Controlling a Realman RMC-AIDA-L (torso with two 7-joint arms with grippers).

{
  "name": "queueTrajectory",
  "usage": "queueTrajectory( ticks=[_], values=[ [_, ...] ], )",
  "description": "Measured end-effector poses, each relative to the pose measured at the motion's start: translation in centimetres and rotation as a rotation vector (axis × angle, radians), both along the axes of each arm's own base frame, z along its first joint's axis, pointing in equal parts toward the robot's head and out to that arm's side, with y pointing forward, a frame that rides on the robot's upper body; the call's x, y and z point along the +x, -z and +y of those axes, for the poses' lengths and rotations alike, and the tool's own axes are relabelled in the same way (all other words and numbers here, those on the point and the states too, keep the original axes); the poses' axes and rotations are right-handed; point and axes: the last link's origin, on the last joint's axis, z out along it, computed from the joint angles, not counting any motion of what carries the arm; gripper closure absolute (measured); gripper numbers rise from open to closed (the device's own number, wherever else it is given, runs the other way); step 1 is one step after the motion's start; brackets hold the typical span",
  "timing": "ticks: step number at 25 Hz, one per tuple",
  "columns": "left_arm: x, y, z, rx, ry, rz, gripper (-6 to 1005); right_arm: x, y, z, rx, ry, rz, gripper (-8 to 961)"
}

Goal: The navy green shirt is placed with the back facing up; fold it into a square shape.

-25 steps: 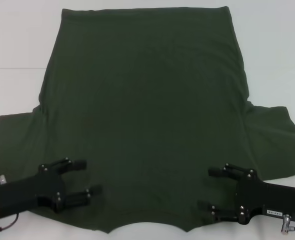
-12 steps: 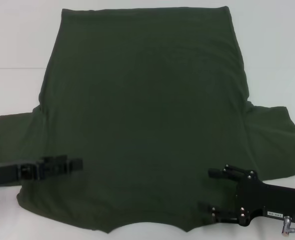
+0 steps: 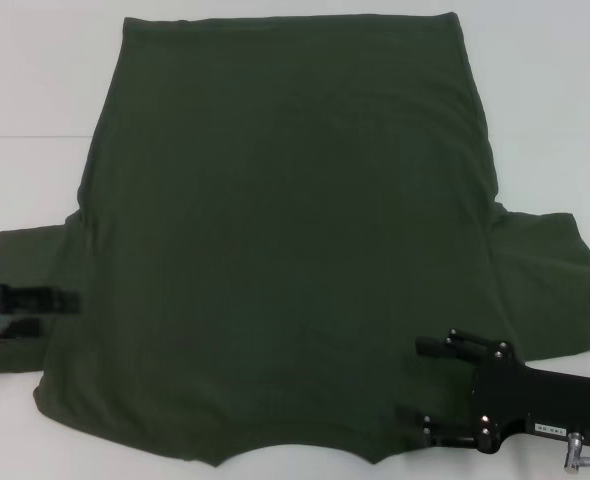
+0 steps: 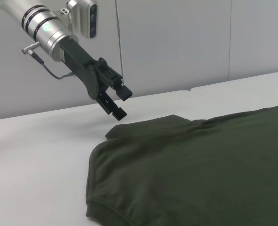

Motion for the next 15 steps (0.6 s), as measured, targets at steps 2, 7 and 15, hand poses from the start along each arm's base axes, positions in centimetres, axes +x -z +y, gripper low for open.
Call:
queueTrajectory(
  ticks=[2,7,15],
  values=[
    [-0.7,-1.1,0.0,0.027,-0.06,0.028,153,0.0,0.0,0.0,0.0,-0.001,0.0,56],
    [-2.1,-3.0,-0.2,0.07,-0.158,0.041,153,-0.1,0.1,0.0,-0.003,-0.002,0.0,55],
    [-3.9,-3.7,-0.9,0.074,-0.259,0.09,154,-0.2,0.0,0.2,-0.003,-0.006,0.0,55]
  ],
)
